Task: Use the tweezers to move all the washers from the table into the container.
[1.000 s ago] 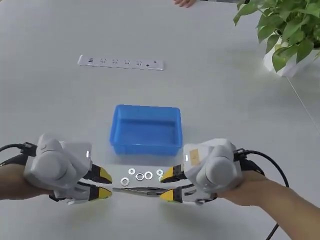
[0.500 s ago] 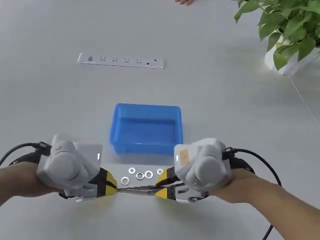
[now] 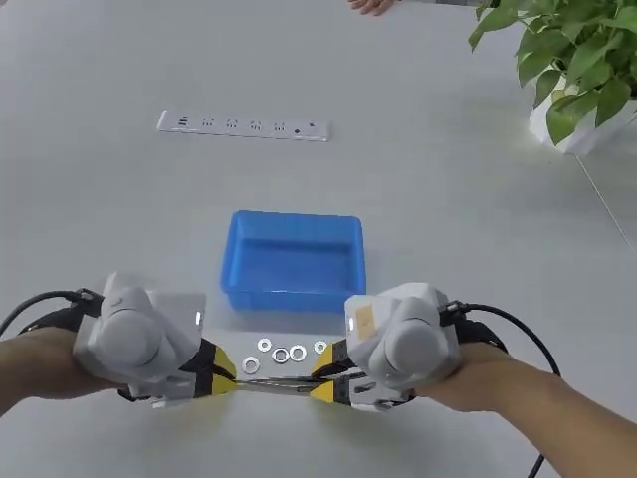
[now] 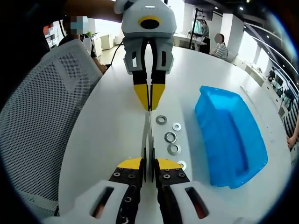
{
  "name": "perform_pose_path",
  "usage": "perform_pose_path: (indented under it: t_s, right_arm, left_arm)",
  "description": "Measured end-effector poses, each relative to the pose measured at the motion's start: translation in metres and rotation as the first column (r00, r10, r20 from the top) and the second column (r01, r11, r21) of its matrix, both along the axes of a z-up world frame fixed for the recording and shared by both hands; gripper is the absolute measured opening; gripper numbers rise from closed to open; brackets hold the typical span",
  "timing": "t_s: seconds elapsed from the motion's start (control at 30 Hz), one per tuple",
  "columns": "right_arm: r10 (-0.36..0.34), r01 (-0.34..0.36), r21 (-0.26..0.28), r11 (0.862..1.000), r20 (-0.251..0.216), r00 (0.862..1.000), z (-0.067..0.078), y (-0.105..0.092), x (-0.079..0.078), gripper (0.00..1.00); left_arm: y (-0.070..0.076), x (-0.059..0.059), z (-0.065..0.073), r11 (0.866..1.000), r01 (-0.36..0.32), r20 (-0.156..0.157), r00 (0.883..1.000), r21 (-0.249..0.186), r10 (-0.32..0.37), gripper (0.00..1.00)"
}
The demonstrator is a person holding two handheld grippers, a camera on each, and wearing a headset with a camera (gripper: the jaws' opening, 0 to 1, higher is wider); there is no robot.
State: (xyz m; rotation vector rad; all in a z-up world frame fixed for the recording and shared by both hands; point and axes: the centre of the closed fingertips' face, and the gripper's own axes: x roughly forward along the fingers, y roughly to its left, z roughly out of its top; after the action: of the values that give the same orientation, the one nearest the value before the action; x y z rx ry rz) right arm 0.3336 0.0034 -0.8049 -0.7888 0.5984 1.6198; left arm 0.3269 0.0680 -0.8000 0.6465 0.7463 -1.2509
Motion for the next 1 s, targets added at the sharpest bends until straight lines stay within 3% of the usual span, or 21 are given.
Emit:
perform_pose_path:
  t_s: [0.63, 1.0]
  right_arm:
    - [0.0, 0.0, 0.002, 1.0, -0.001, 1.0, 0.002, 0.001, -0.002, 0.12]
    - [-0.015, 0.015, 0.02, 1.0, 0.006, 1.0, 0.009, 0.002, -0.002, 0.1]
  left_arm:
    - [-0.009, -0.004, 0.033, 0.998, -0.018, 0.011, 1.0, -0.055, 0.019, 0.05]
    - [-0.026, 0.0, 0.072, 0.993, 0.02, 0.046, 0.999, -0.12, -0.014, 0.05]
